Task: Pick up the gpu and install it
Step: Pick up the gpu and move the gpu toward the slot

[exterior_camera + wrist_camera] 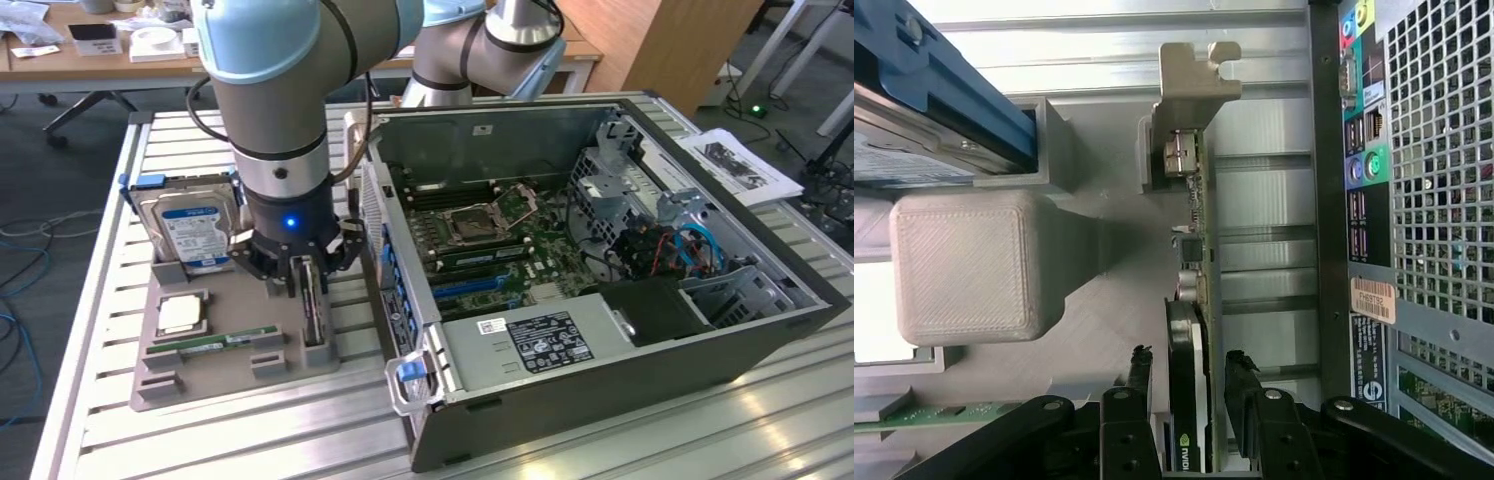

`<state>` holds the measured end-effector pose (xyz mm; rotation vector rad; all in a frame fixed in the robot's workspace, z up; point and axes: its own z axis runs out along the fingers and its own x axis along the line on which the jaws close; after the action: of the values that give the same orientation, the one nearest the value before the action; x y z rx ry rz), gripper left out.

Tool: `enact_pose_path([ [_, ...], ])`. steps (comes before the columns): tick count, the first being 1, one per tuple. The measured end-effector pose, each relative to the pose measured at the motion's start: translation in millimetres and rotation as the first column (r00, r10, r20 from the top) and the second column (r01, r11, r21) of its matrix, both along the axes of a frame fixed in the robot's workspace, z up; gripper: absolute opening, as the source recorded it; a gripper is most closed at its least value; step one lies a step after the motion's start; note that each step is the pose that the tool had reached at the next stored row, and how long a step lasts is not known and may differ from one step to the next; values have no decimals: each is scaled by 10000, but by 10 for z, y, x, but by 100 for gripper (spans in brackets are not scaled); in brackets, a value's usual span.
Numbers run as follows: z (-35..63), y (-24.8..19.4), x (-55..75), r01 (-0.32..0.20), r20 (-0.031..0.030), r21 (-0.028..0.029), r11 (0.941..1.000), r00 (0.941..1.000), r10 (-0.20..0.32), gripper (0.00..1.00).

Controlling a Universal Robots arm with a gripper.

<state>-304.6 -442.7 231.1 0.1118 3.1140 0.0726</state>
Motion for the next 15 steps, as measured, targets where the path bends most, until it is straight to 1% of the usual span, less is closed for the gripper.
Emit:
enact_pose_path([
  [11, -10, 1, -14, -22, 0, 0, 10000, 10000, 22, 43],
  [15, -31, 1, -15, -21, -1, -1, 10000, 10000, 21, 43],
])
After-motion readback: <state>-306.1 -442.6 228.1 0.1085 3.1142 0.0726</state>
